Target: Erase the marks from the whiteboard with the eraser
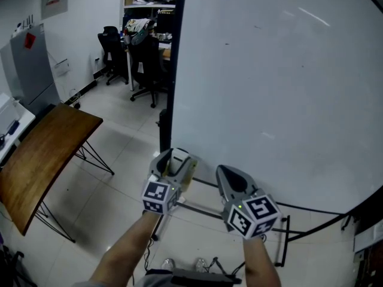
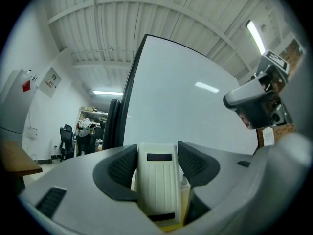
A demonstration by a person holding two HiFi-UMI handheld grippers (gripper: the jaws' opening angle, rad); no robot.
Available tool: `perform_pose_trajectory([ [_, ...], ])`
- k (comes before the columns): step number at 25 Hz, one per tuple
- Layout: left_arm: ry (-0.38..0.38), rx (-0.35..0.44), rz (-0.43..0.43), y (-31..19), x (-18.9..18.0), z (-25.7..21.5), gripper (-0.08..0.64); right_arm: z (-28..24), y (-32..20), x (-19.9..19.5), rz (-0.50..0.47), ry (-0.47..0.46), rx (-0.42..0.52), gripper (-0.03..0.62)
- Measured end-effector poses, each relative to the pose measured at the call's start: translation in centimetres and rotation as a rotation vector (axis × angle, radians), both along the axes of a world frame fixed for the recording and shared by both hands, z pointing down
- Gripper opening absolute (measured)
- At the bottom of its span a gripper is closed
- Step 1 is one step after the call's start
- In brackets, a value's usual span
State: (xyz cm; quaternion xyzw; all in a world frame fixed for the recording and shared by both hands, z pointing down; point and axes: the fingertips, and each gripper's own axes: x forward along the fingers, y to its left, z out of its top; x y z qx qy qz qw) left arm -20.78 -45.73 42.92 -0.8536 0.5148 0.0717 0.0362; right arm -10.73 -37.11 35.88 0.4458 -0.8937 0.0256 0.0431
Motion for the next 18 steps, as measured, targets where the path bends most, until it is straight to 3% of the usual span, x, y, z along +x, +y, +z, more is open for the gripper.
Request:
perform_pose_trajectory([
  [4, -0.011, 0.010, -0.002, 0.2, 0.1, -0.4, 0.259, 0.0, 0.1, 0.0, -0.006, -0.003, -0.002, -0.003],
  [12, 0.015, -0.041, -0.016, 0.7, -0.9, 2.3, 0.259, 0.5, 0.5, -0.1, -0.005, -0.015, -0.012, -0.003],
  [18, -0.007, -0.071, -0.021, 0.6, -1.1, 3.3, 0.259, 0.9, 0.7, -0.1, 0.009, -0.015, -0.017, -0.003],
])
